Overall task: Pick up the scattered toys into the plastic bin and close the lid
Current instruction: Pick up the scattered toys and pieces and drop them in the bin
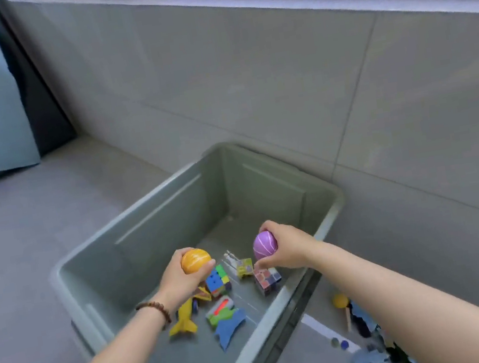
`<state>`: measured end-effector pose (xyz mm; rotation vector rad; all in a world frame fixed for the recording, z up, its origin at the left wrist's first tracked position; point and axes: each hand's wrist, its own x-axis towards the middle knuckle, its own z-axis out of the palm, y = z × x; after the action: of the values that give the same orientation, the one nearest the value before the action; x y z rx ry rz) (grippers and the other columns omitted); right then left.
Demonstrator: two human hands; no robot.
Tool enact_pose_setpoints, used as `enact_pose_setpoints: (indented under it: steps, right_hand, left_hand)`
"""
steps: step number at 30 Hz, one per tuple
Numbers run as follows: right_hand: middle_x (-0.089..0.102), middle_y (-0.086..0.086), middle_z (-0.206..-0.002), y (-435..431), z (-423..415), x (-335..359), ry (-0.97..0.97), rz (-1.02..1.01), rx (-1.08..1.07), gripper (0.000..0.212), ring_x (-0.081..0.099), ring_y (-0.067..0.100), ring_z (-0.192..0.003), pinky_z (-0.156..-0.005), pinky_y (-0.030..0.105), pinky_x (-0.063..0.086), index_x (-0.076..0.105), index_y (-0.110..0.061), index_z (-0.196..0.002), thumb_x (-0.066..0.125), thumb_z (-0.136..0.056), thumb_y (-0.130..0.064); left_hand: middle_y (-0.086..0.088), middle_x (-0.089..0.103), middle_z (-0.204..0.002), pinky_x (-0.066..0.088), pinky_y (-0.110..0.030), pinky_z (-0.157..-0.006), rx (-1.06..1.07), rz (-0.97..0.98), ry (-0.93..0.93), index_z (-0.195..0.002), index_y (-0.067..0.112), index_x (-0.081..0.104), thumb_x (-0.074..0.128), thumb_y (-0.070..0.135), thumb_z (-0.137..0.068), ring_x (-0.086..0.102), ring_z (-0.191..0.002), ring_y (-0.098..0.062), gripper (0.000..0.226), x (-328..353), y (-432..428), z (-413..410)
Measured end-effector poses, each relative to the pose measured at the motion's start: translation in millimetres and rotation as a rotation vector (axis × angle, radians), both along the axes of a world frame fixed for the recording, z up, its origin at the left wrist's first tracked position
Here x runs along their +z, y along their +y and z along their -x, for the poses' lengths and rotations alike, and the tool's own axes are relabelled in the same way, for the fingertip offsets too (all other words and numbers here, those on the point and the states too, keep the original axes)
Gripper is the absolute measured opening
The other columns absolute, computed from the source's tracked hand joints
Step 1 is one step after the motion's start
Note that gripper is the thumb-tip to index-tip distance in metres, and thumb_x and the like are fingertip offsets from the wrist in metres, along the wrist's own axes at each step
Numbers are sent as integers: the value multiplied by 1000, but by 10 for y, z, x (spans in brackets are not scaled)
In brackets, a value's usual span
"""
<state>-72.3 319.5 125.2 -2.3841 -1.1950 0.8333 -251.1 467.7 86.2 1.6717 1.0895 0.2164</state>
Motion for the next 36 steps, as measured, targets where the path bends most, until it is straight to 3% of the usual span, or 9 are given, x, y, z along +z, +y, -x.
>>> enact_pose_setpoints:
  steps: [3,7,9,12,16,22,30,33,36]
  right_hand:
    - [57,0,-117,326,40,-243,-79,218,98,63,56,21,-100,-84,33,48,46,-23,-121,76,-70,-44]
    - [46,4,-133,437,20,-485,-82,0,-105,70,54,23,-112,-95,35,46,35,-23,-138,71,-79,-34]
    - [42,2,-140,420,-23,-481,-86,-94,-176,65,55,22,-114,-96,36,46,33,-24,-140,66,-85,-30]
    - [41,-3,-142,315,-125,-380,-122,-155,-200,55,53,19,-117,-96,34,45,38,-25,-137,62,-88,-33]
    - [39,-7,-144,1,-317,-153,-172,-246,-217,52,42,14,-129,-100,25,33,42,-25,-135,62,-88,-36]
    - [37,-11,-139,-1030,-731,-29,-148,-323,-371,52,39,6,-126,-98,22,30,42,-29,-133,62,-86,-39]
    - [37,-4,-142,-2463,-1103,-630,-8,-100,-584,52,46,15,-123,-99,31,40,45,-29,-130,66,-84,-39]
    - [36,-4,-142,-2741,-1133,-938,112,-76,-625,54,44,15,-124,-97,28,39,44,-29,-130,67,-83,-40]
    - [37,-4,-142,-2895,-1133,-1274,211,-70,-640,56,43,15,-124,-96,25,37,43,-29,-131,68,-82,-39]
  left_hand:
    - [-5,60,-109,56,-38,-79,-14,-89,49,-121,21,49,78,36,-73,63,-88,-23,58,-212,266,121]
    - [-8,52,-133,48,-42,-97,38,-95,42,-134,16,44,68,30,-83,57,-113,-30,58,-325,423,58]
    - [-8,46,-141,40,-36,-105,73,-127,48,-136,13,42,63,29,-87,48,-126,-26,56,-350,457,27]
    - [-8,45,-141,37,-34,-105,60,-155,54,-136,12,41,61,32,-88,45,-128,-23,56,-325,434,-7]
    - [-7,47,-139,40,-34,-102,-64,-206,-1,-136,13,41,59,32,-90,49,-124,-22,53,-116,271,-172]
    - [1,52,-132,37,-31,-104,-367,-519,-37,-135,20,45,52,43,-91,45,-124,-17,50,180,-314,-799]
    - [1,41,-145,13,-28,-117,-765,-857,-129,-139,20,40,47,49,-91,23,-142,-16,56,115,-1405,-1700]
    - [2,45,-142,14,-27,-115,-900,-881,-83,-136,22,43,46,50,-91,27,-140,-16,53,-41,-1727,-1901]
    - [2,42,-145,26,-28,-111,-964,-750,41,-137,24,42,47,49,-92,32,-136,-15,52,-328,-1913,-1981]
